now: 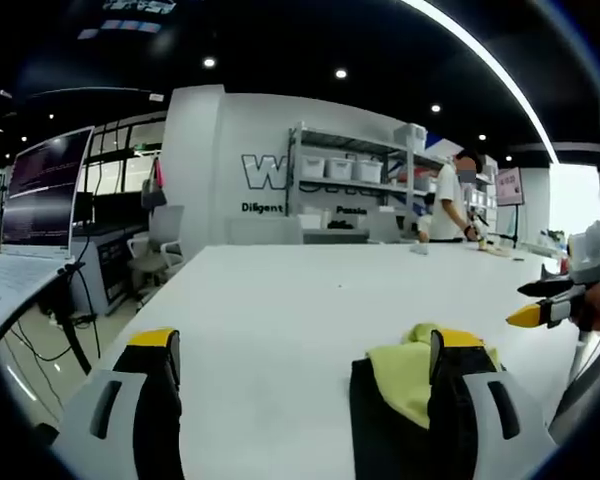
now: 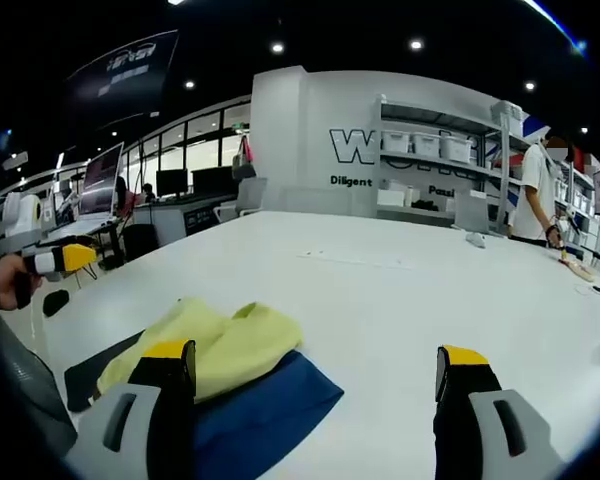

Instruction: Fold the garment on the visible template until the final outline fits inside the template.

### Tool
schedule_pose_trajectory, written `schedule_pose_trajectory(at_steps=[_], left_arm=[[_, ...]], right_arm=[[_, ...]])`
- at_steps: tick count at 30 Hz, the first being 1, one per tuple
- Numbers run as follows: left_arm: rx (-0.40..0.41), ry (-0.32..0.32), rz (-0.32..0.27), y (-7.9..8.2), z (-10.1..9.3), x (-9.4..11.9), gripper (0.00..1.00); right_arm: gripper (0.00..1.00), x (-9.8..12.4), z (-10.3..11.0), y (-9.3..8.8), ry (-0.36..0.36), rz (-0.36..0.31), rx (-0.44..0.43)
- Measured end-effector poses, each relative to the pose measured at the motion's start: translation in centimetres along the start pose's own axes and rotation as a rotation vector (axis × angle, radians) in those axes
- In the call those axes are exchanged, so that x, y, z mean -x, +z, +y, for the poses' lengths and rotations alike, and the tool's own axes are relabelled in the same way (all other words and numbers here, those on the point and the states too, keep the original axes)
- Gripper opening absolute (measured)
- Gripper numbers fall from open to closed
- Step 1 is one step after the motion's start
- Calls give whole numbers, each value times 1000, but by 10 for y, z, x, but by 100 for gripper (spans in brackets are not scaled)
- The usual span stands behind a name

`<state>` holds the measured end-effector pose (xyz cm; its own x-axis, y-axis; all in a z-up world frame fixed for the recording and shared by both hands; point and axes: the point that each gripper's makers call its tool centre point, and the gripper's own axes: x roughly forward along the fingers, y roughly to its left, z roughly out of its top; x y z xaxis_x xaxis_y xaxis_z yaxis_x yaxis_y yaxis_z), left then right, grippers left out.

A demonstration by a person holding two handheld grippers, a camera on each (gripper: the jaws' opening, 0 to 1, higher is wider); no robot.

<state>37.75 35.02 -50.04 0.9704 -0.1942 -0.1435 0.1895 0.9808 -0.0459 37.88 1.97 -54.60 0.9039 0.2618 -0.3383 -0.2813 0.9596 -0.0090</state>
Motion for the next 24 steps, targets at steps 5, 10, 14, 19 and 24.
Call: schedule_pose_trajectory(at_steps=[5,10,14,19,24], left_arm=[[-4,3,-5,1,1,0,98],[-3,-15,-4,1,-5,-1,98],[-5,-28,-20,7,-10,-1,98],[3,-52,0,2,-17,-3,98],[-4,-59,7,0,-20,-3,98]], right_arm=[[99,-3,5,0,25,6,-6],[99,-2,4,15,11,-37,-20],[99,0,1,14,10,-34,-43],[99,5,-8,15,-19,-37,-63],[99,4,-8,15,-19,-33,-57]])
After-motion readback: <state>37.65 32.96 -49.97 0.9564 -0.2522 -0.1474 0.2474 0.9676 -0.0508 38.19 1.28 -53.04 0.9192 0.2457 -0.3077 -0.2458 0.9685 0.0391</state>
